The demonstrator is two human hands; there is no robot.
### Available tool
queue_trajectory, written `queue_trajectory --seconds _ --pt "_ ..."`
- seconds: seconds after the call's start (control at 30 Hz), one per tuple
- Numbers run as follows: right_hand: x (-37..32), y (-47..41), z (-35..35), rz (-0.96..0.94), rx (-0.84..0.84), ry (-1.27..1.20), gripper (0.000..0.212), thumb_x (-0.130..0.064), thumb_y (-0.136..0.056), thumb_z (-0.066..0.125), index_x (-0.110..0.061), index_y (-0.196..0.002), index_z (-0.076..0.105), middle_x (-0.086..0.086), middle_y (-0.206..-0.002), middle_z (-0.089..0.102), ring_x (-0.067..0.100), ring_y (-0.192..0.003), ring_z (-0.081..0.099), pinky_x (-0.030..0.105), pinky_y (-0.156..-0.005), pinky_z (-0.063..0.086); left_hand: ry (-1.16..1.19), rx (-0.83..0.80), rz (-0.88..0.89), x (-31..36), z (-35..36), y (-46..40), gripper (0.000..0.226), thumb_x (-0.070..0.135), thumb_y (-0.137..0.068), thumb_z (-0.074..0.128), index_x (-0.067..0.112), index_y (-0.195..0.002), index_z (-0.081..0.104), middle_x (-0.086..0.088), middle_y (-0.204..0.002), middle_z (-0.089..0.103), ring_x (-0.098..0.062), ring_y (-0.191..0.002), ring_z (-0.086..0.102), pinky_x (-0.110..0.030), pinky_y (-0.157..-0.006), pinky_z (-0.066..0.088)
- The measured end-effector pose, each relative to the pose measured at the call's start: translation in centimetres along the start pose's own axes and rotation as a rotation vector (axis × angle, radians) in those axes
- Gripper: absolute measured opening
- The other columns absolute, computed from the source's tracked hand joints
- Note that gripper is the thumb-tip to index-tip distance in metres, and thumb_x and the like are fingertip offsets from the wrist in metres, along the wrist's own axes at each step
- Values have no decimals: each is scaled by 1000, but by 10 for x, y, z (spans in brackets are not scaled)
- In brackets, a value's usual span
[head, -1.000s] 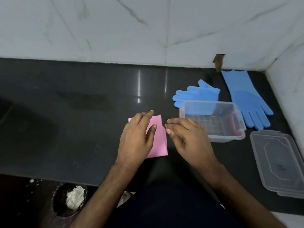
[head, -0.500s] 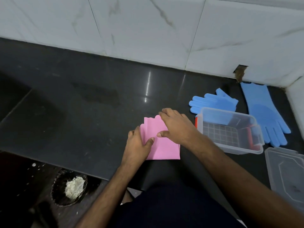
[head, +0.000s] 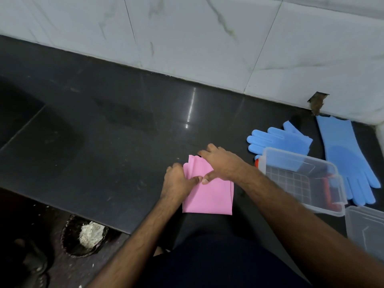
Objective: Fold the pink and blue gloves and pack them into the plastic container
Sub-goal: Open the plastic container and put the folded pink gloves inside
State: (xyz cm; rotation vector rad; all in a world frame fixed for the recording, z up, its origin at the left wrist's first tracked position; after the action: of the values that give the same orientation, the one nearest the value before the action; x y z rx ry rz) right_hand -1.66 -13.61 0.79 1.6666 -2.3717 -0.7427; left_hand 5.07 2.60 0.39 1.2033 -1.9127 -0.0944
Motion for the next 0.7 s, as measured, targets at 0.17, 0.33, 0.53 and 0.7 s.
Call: queue_trajectory --seconds 0.17,0.33,0.53,0.7 --pt "7 -6 2 19 3 -109 89 -52 -68 89 -22 -140 46 4 -128 52 24 -107 58 38 -81 52 123 -64 -2 0 0 -9 39 40 -84 82 10 -82 57 -1 -81 64 -16 -66 58 -28 -53 41" --pt "12 -8 1 29 21 -139 86 -58 -70 85 -22 -139 49 2 -126 57 21 -107 58 34 -80 44 439 -186 -3 3 -5 -10 29 29 -92 78 1 -97 72 -15 -96 78 -28 -82 75 -37 -69 59" --pt "20 9 -6 41 53 -300 79 -65 -69 82 -27 -132 51 -6 -114 47 13 -100 51 31 -76 44 703 -443 21 3 -21 -11 33 26 -92 78 -1 -110 76 -23 -109 77 -42 -106 73 -52 -96 59" --pt "18 31 -12 -48 60 -689 54 -58 -72 85 -33 -107 52 -13 -105 61 12 -94 65 25 -70 55 694 -570 151 9 -37 -5 38 32 -95 74 0 -115 74 -26 -115 74 -37 -102 73 -43 -89 61"
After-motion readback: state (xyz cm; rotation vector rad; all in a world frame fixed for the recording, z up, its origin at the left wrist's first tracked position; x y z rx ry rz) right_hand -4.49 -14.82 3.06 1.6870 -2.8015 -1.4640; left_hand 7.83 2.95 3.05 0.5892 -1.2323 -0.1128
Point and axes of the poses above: each hand's wrist, its own y-axis away from the middle knuckle, its own z-axis out of the palm, x = y × z, the point moved 1 cm from there along -y, towards the middle knuckle
